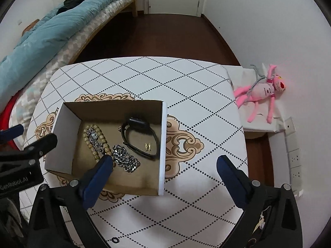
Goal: Organize jewelry
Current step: 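Drop both gold charms into the box by opening both grippers, then pinch a small black ring with the right gripper while the left gripper pinches another black ring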
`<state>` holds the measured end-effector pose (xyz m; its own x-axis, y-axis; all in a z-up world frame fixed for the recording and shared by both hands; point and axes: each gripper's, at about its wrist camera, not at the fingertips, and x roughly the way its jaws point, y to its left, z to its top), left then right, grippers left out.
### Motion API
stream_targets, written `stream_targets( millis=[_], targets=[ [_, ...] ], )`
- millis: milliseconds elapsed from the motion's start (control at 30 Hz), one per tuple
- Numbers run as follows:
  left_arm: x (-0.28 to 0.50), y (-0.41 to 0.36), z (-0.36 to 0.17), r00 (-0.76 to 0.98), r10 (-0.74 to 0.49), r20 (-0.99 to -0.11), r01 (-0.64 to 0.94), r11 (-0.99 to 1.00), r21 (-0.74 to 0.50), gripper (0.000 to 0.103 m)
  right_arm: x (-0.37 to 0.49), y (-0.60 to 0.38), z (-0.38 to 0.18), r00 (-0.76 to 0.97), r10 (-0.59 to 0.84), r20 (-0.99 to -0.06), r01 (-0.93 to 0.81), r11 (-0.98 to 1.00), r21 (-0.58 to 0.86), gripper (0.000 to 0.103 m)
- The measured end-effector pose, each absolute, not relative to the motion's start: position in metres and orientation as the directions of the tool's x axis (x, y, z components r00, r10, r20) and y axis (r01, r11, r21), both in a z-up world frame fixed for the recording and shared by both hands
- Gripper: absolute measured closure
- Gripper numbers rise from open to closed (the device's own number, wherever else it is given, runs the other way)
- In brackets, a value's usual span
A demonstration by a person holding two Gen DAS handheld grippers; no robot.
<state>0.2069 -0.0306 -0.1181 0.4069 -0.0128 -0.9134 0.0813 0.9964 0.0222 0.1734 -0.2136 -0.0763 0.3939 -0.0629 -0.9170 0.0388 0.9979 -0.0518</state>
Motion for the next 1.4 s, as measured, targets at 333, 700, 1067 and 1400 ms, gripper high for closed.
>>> stream_targets(
  millis=[333,700,1067,1400],
  targets=[
    [0.174,-0.021,-0.084,0.486,0.037,-0.873,0.037,0.997,0.062,0.001,0.143,-0.218,-0.036,0.482,-0.057,-0.874,0.073,0.997,-0.025,0.001],
    [0.100,0.015,-0.146,0.354,0.130,-0.926,0.002,0.990,0.139,0.001,0.063,-0.201,-0.080,0.388,0.023,-0.921,0.062,0.997,0.051,0.001],
    [0.064,0.034,-0.200,0.231,0.158,-0.960,-0.015,0.987,0.159,0.001,0.027,-0.157,-0.138,0.309,0.103,-0.946,-0.009,0.994,0.105,0.037],
    [0.070,0.028,-0.194,0.243,0.122,-0.962,-0.008,0.992,0.124,0.001,0.021,-0.149,-0.147,0.311,0.098,-0.945,-0.025,0.995,0.094,0.091]
  ],
)
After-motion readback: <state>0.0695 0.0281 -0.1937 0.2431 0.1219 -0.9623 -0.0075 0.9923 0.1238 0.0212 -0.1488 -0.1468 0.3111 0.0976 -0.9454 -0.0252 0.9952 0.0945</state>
